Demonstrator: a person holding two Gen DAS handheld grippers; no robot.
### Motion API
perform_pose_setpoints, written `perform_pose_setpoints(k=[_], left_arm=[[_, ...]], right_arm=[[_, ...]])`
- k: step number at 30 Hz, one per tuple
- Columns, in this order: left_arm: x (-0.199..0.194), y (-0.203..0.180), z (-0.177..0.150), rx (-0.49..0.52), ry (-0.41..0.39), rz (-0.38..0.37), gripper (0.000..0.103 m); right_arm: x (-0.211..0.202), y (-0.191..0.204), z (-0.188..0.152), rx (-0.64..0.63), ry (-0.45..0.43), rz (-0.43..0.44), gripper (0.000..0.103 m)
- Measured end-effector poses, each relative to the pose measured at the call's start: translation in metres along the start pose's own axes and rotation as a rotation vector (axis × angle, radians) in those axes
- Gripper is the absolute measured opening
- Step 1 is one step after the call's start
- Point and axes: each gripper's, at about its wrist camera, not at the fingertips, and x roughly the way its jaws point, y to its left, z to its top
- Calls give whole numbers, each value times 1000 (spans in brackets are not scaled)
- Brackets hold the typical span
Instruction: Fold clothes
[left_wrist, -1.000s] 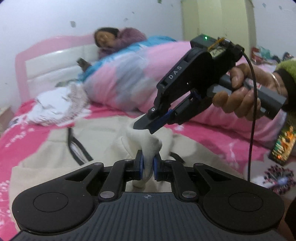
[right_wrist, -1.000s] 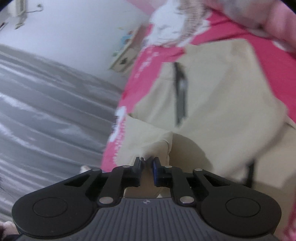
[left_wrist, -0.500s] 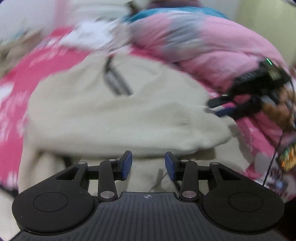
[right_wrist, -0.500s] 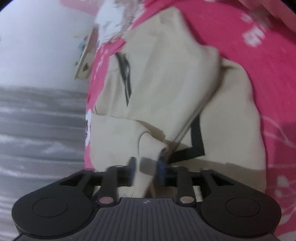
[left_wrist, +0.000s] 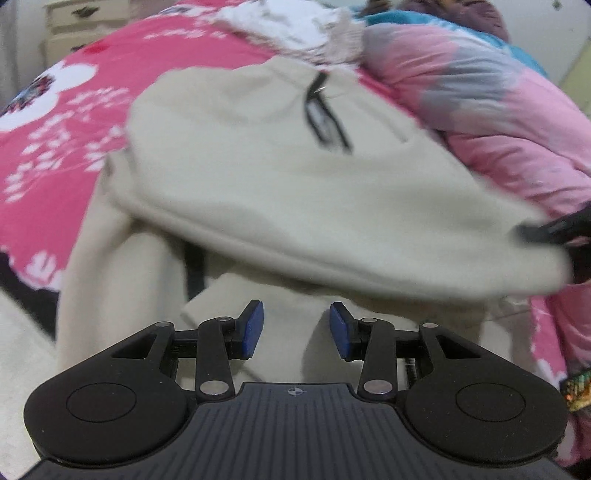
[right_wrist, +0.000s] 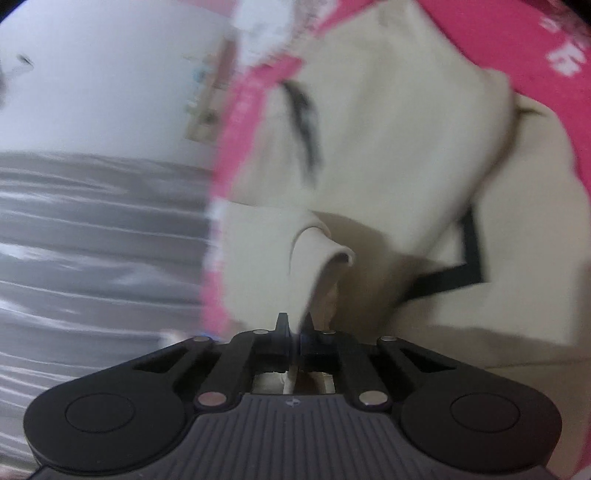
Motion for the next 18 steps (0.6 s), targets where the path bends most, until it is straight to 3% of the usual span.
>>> perform_pose_setpoints(k=[2, 4, 7, 9, 11, 12, 14, 18], left_arm=[[0, 6, -1, -17, 3, 4, 40], [-1, 10, -1, -21, 1, 11, 40], [-2, 12, 0, -15, -9, 35, 40], [-5, 13, 3, -17, -23, 53, 40], [-13, 17, 5, -24, -52, 73, 40], [-19, 19, 7, -27, -72, 87, 40], [-27, 25, 13, -36, -106, 117, 40], [-20, 40, 34, -31, -99, 220, 40]], right_arm=[[-8, 5, -2, 12, 18, 45, 6], [-7, -3, -8, 40, 53, 37, 6], [3, -34, -18, 90, 91, -77, 8], [4, -47, -17, 101, 92, -165, 23], [0, -55, -13, 110, 83, -238, 24], [-4, -53, -10, 97, 75, -257, 30], [-15, -30, 0, -23, 71, -266, 38], [-17, 28, 21, -312, 102, -345, 39]])
